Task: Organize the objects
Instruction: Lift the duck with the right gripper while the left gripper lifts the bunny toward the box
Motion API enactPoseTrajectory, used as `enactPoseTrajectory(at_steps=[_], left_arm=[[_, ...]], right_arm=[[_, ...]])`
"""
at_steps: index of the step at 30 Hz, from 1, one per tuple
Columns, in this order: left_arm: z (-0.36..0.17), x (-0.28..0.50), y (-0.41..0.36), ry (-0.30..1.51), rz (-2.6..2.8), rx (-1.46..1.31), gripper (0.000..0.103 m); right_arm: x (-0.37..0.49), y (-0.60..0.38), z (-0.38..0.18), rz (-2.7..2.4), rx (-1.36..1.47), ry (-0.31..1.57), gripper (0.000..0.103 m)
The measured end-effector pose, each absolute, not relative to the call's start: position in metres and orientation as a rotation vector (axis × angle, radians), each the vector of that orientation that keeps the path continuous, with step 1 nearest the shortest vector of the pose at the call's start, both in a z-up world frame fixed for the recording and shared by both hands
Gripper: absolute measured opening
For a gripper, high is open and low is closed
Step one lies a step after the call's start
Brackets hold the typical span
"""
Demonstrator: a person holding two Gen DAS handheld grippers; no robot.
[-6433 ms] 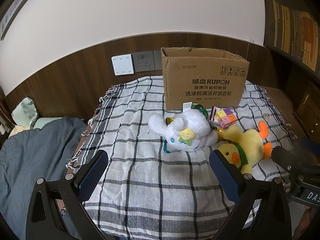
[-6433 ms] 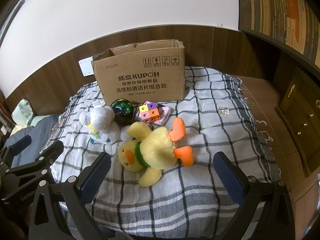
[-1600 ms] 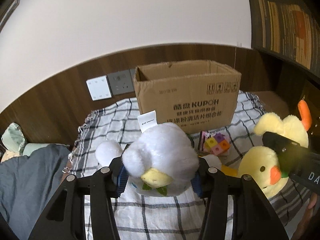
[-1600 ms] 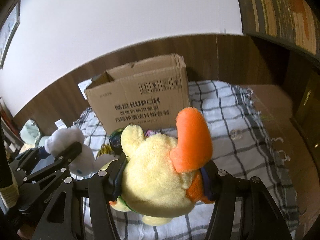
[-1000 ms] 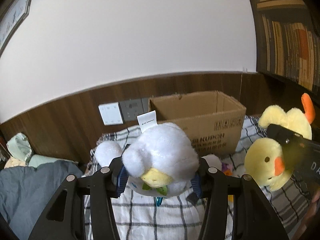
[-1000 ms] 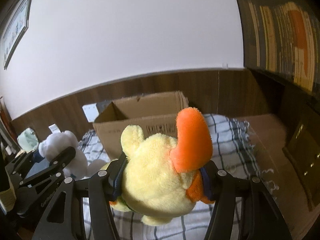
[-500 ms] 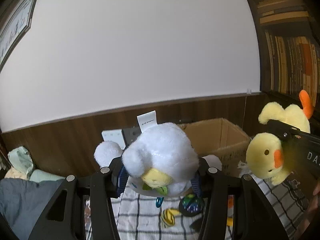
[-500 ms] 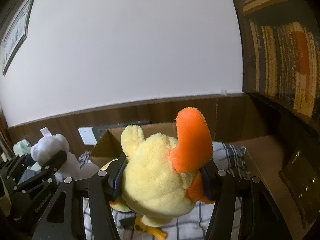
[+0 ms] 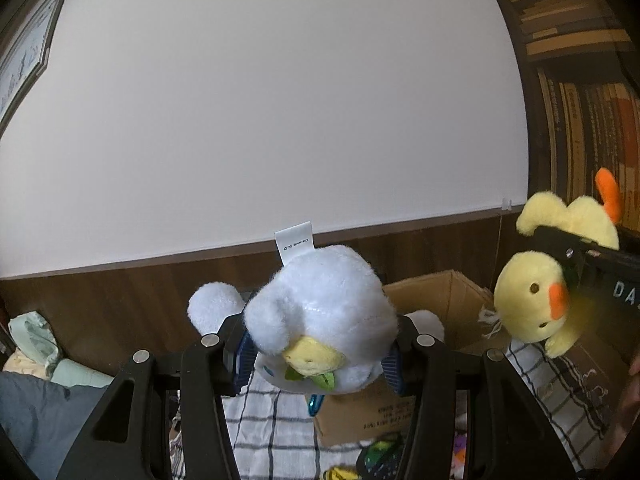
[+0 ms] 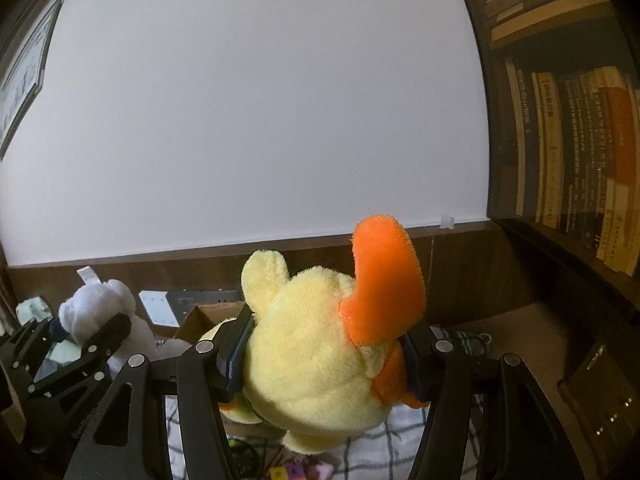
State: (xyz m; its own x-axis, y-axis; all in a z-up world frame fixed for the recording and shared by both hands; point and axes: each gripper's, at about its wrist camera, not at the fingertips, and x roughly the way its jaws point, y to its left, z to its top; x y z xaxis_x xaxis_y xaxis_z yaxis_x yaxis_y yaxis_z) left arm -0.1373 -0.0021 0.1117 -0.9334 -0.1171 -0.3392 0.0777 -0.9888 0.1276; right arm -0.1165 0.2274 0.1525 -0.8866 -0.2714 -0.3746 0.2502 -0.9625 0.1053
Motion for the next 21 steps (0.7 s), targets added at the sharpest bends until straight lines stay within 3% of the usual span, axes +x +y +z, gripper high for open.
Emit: enactPoseTrajectory(at_steps=[21], left_arm=[[0.114,-0.191,0.004,-0.083,-3.014,0.609,0.051]], right_arm=[[-0.202,0.207,0.139,-2.822,0.675,-0.108,0.062]])
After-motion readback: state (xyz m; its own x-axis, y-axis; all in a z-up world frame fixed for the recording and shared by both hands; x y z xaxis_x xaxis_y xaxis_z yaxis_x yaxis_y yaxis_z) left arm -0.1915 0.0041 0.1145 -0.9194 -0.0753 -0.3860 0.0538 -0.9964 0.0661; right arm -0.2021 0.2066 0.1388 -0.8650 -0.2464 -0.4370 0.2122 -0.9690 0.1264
